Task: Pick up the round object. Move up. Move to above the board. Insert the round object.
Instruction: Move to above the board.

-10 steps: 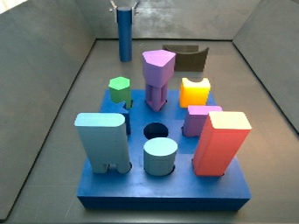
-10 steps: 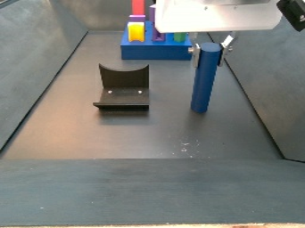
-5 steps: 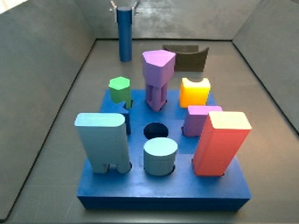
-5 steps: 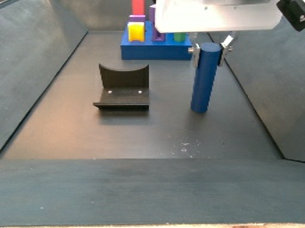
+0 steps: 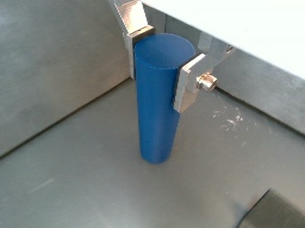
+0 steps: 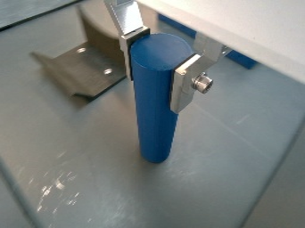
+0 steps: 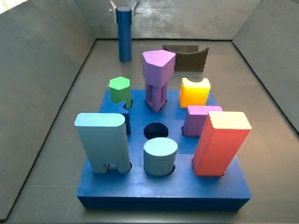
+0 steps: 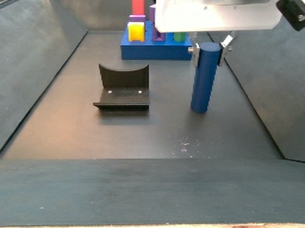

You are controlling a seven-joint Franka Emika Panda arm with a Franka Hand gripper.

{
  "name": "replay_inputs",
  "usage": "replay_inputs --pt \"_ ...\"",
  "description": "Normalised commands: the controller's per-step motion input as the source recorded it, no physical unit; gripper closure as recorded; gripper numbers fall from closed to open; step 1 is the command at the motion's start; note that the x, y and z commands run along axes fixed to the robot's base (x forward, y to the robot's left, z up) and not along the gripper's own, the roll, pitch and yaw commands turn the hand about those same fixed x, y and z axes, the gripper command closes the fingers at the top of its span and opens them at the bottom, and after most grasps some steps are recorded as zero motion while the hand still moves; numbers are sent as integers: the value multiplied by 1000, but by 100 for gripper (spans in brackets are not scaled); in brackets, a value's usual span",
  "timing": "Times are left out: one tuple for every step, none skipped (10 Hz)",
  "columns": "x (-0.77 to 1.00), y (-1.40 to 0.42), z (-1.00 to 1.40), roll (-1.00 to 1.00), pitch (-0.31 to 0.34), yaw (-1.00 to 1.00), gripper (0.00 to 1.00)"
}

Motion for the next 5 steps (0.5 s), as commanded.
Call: replay_inputs --pt "-175 -306 1000 210 107 -263 100" --pt "-169 -286 1000 180 78 -158 100" --pt "-162 -279 1000 152 65 -85 100" --pt "-156 -266 1000 144 55 -26 100" --pt "-153 -259 1000 139 45 4 100"
